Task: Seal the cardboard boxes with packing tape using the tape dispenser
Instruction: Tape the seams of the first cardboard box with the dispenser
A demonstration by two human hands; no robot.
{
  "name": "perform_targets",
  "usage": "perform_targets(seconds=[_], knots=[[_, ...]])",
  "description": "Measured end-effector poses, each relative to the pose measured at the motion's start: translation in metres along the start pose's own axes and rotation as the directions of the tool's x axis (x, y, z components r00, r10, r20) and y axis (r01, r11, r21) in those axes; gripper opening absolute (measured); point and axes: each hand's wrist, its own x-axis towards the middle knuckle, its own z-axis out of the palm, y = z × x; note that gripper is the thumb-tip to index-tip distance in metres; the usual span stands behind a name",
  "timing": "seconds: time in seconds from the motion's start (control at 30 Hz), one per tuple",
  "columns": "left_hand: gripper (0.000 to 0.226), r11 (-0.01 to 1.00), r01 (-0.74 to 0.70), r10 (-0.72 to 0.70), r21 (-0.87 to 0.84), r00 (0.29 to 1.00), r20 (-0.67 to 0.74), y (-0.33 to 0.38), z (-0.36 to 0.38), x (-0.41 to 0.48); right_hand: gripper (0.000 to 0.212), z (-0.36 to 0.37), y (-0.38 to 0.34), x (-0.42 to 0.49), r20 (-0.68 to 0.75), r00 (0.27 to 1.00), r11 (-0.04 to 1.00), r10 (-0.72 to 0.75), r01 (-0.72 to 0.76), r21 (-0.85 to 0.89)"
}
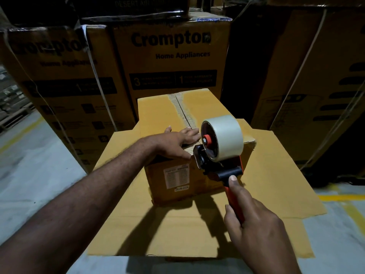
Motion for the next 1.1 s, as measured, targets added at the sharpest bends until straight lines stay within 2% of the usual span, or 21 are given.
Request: perform_targets(seconds=[0.23,0.63,0.97,1.1], knots=[[0.079,1.000,-0.013,0.013,0.015,1.000,-0.005,0.002,-0.002,-0.001,0.092,0.007,0.007,-0.013,-0.019,1.000,1.000,-0.023,0.023,-0.008],[0.080,0.999,-0.035,0.035,0.004,0.999,0.009,-0.004,-0.002,0.003,0.092,0.018,0.015,-0.022,-0.048,0.998,0.999,-0.051,0.051,0.007],[0.081,0.998,-0.063,0.063,-0.006,0.998,-0.007,-0.004,0.005,0.006,0.094,0.024,0.011,-0.020,-0.033,0.999,1.000,-0.010,0.010,-0.008],[0.086,0.988,-0.144,0.146,0.048,0.988,-0.041,0.005,0.016,0.001,0.089,0.027,0.002,-0.022,-0.030,0.999,0.999,0.039,-0.039,0.019]])
